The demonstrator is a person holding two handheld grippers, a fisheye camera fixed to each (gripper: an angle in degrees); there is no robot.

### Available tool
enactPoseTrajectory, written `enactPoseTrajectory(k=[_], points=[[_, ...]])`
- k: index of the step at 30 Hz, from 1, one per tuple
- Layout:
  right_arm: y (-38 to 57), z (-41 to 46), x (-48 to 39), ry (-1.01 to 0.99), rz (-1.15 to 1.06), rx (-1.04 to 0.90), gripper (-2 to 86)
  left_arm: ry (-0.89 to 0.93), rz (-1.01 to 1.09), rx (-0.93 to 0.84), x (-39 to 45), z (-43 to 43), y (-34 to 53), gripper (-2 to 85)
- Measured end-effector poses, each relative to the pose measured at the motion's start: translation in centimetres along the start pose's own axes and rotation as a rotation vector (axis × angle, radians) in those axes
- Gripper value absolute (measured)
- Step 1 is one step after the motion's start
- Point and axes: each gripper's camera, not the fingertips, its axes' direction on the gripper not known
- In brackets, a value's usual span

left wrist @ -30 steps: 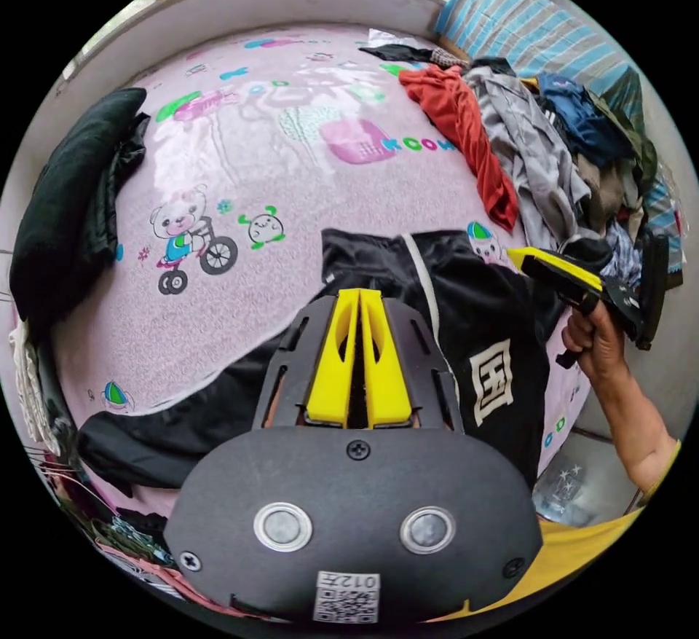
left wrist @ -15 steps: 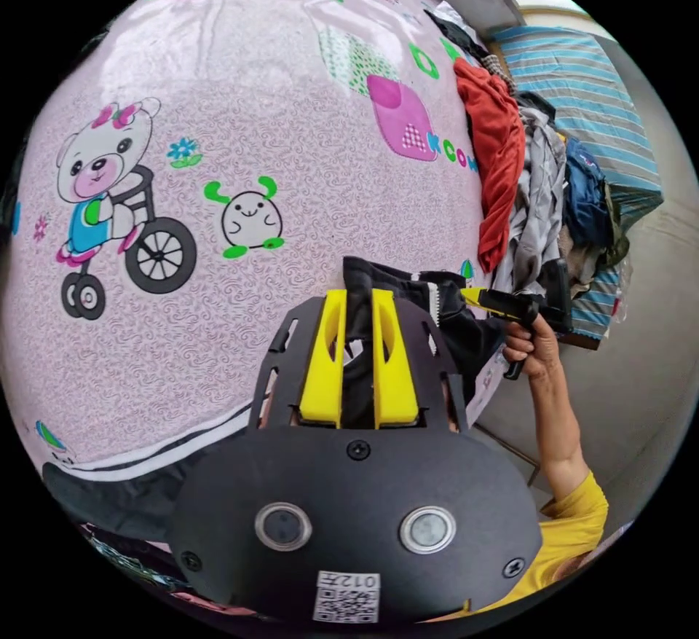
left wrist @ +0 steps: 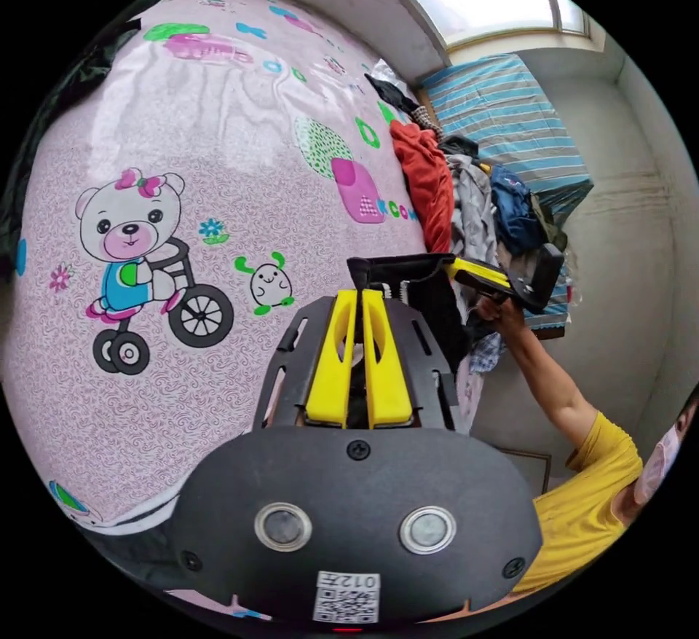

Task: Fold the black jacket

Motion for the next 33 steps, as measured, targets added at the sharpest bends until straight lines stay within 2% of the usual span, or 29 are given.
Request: enactPoseTrajectory(k=[1,5,7,9,11,13,15,20,22,24,27,33], points=[[0.1,1.3,-0.1,0.028,0.040,-0.028,0.9,-0.059,-0.035,0.009,0.0,0.4,0.0,0.6],[0.7,4.0,-0.9,0.054,0.129,-0.074,3.2,-0.078,-0.063,0.020,0.3,1.2,-0.3,1.1],[1.2,4.2,-1.1,0.106,0.148,-0.090,5.3,-0.145,-0.054,0.107,0.9,-0.4,0.1,1.6],[2.2,2.7,-1.2,0.185,0.199,-0.005,6.5,-0.200,-0.072,0.220,1.8,-2.9,1.1,1.9],[4.0,0.1,-2.0,0.116,0.253,0.157,6.4,-0.202,-0.009,0.284,3.6,-4.7,2.1,2.2],[4.8,0.1,-3.5,-0.002,0.220,0.181,6.3,-0.188,0.110,0.172,6.7,-3.3,2.6,2.7],[5.1,2.0,-6.0,-0.036,0.170,0.113,6.4,-0.184,0.163,0.023,8.5,-0.1,2.7,3.4],[5.7,8.4,-11.5,0.184,0.017,-0.014,7.2,-0.416,0.210,-0.099,11.5,5.8,4.3,4.6],[5.8,10.2,-11.6,0.232,0.013,-0.062,6.6,-0.553,0.238,-0.096,12.7,6.8,4.9,3.9],[6.0,11.3,-11.2,0.272,0.036,-0.091,3.9,-0.607,0.267,-0.113,13.4,7.1,5.1,3.2],[6.9,11.1,-9.8,0.203,0.070,-0.046,1.4,-0.549,0.230,-0.122,13.3,5.8,5.3,1.7],[10.2,9.9,-4.9,-0.056,0.294,0.162,0.4,-0.315,0.167,0.016,12.3,2.1,7.2,0.5]])
